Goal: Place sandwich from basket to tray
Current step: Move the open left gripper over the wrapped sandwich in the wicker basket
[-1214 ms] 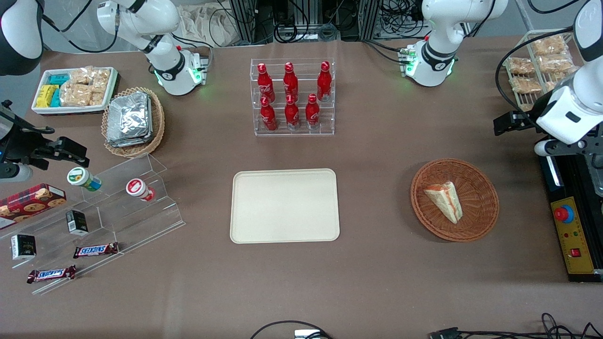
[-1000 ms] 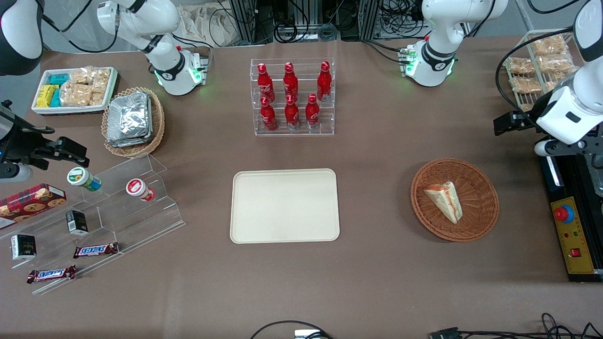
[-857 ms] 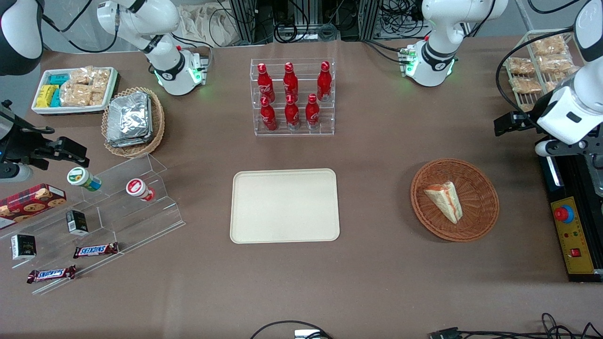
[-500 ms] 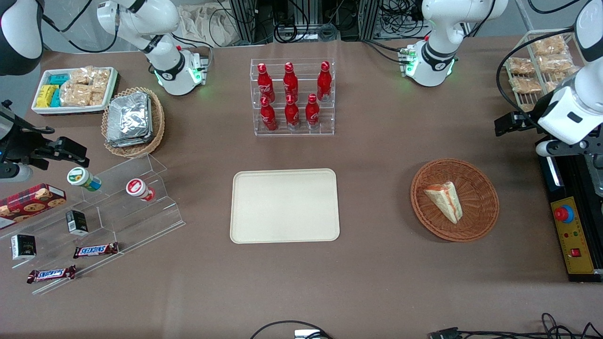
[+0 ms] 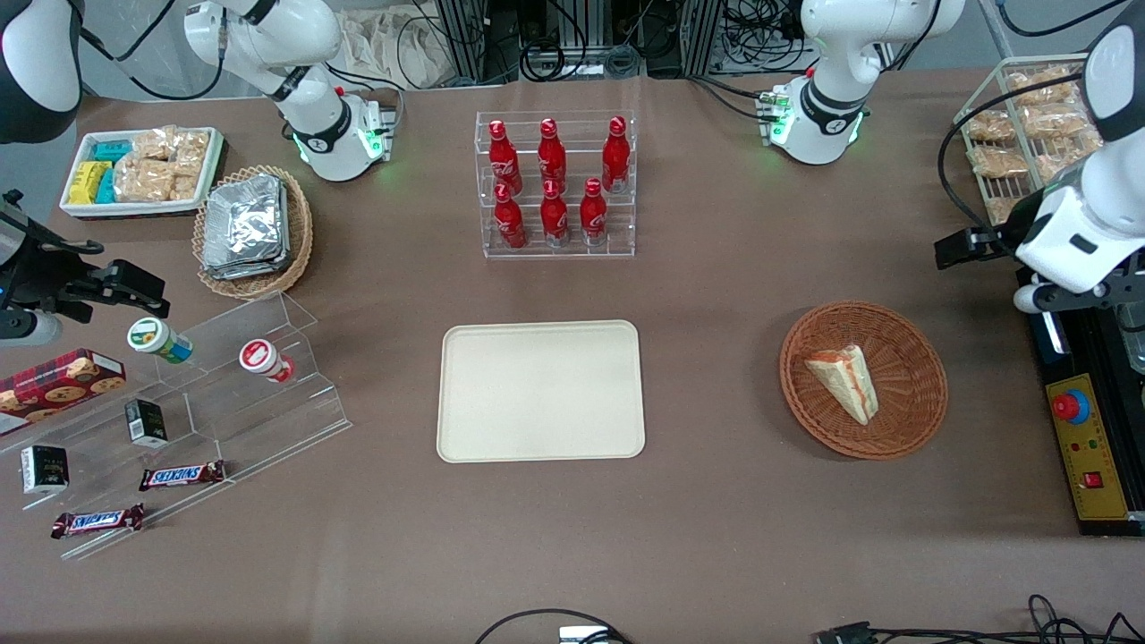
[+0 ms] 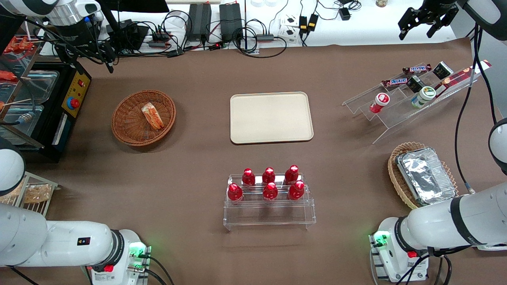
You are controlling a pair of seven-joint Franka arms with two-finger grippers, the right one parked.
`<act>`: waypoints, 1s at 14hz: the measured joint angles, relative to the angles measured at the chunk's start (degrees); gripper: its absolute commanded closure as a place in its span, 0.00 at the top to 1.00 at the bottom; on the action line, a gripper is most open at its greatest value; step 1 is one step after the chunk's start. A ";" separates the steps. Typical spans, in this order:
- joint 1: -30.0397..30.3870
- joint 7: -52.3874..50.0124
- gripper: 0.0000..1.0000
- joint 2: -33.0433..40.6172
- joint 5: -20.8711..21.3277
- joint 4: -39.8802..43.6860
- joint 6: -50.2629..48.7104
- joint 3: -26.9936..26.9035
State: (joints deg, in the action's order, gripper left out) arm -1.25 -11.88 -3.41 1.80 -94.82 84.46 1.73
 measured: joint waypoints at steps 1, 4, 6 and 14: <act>-0.14 -2.47 1.00 -1.37 -0.24 -0.44 1.02 0.02; -0.56 -8.21 1.00 -6.63 -3.03 -1.15 4.81 0.06; -0.64 -9.77 1.00 -9.39 -3.48 -3.12 10.20 0.06; -1.44 -18.37 1.00 -15.54 -4.41 -15.60 32.44 1.25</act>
State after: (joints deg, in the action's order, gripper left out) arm -2.69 -30.25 -18.95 -2.61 -110.43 116.90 2.98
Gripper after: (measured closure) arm 0.000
